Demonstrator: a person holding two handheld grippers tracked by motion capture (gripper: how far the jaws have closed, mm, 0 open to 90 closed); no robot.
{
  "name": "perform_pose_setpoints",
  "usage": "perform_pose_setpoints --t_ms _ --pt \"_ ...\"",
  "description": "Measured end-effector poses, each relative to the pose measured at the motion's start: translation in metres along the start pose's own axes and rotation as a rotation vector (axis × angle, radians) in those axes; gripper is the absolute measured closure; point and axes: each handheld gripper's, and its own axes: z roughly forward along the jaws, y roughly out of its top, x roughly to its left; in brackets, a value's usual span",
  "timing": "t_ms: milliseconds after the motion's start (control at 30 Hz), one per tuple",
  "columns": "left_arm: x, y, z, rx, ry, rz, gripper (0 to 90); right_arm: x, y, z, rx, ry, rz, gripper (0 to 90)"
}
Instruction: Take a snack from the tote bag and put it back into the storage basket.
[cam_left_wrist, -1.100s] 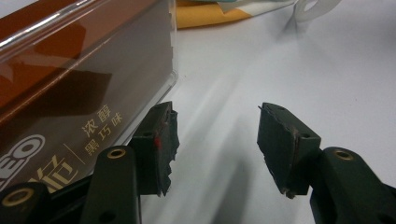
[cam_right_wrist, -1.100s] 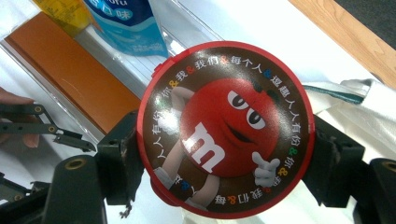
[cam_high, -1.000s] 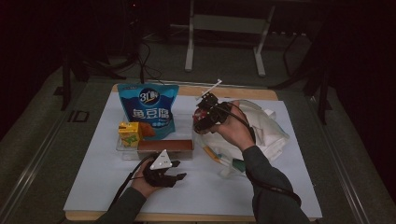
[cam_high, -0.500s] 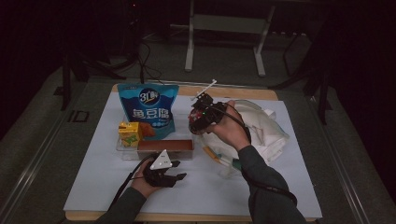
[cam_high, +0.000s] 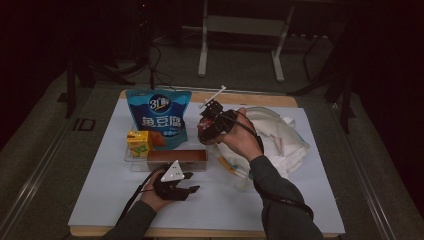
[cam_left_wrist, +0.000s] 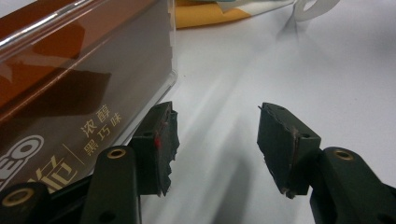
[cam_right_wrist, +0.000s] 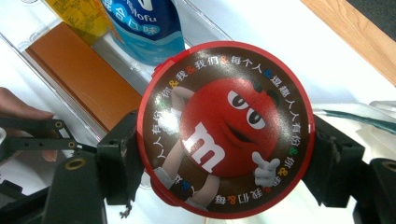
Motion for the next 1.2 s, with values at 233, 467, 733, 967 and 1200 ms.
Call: perform_pose_setpoints --t_ms 233,467,733,967,1200 --pt "0.000 0.000 0.000 0.000 -0.001 -0.002 46.1 0.004 0.004 0.005 0.011 -0.001 -0.007 25.7" --pt "0.000 0.000 0.000 0.000 -0.001 -0.002 46.1 0.008 0.008 0.006 0.009 0.002 -0.015 25.8" --pt "0.000 0.000 0.000 0.000 -0.001 -0.001 46.1 0.008 0.010 0.011 0.019 0.002 -0.011 25.7" --pt "0.000 0.000 0.000 -0.001 -0.002 -0.001 46.0 0.009 0.012 0.015 0.020 0.007 -0.013 25.8" --pt "0.000 0.000 0.000 -0.001 -0.003 -0.003 46.0 0.015 0.017 0.020 0.019 0.014 -0.016 25.7"
